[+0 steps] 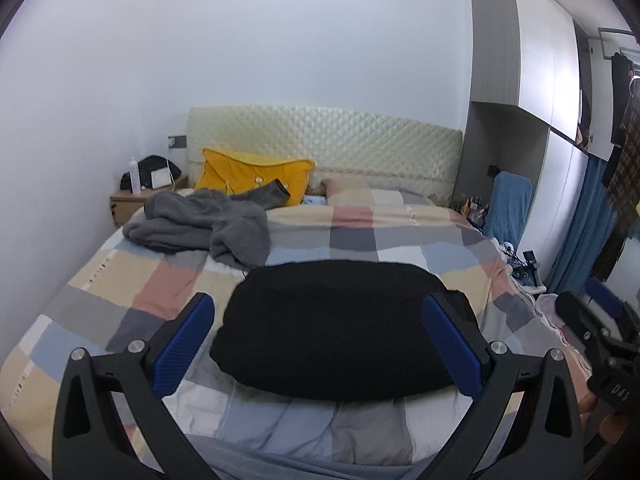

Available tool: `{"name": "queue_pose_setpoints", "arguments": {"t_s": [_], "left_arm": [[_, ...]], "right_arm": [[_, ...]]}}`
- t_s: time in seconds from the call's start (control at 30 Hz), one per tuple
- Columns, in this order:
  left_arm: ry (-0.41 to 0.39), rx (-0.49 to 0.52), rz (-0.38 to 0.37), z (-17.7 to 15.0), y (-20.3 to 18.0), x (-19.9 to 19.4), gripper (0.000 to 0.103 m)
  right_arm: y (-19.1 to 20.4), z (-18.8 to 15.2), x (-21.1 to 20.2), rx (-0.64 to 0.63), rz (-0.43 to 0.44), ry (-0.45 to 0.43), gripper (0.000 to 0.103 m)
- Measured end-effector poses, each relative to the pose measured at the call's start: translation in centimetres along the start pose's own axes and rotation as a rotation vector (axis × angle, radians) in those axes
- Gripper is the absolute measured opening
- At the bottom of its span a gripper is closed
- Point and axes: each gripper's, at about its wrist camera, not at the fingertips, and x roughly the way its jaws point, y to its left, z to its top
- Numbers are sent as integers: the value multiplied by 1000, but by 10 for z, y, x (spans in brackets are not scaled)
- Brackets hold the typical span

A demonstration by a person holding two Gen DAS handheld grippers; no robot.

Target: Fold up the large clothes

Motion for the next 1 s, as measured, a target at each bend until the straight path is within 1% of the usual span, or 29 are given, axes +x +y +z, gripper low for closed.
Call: {"name": "queue_pose_setpoints", "arguments": {"t_s": [0.17, 0.23, 0.27, 0.37, 0.43, 0.57, 0.7, 0.83, 1.0], "left_arm": [[47, -10, -17, -19, -2, 17, 103], [79, -27, -32, -27, -2, 29, 103], [113, -20, -36, -32, -4, 37, 103], [153, -3, -16, -41, -8, 51, 103], [169, -4, -16, -43, -8, 56, 103], [171, -5, 1, -43, -5, 57, 103], [180, -12, 9, -44, -1, 60, 103], [179, 12, 23, -43, -5, 58, 103], [178, 21, 12, -42, -11, 55, 103]], "right_arm": [[0, -28, 12, 27, -10, 54, 103], [-1, -37, 20, 57, 13, 84, 103], [-1, -40, 25, 61, 26, 101, 103], [2, -49, 34, 34, 6, 133, 103], [2, -54, 39, 28, -5, 153, 103], [0, -61, 44, 28, -4, 174, 103], [-2, -61, 44, 28, -10, 172, 103], [-5, -59, 45, 40, -5, 172, 103], [-8, -59, 45, 39, -18, 177, 103]]}}
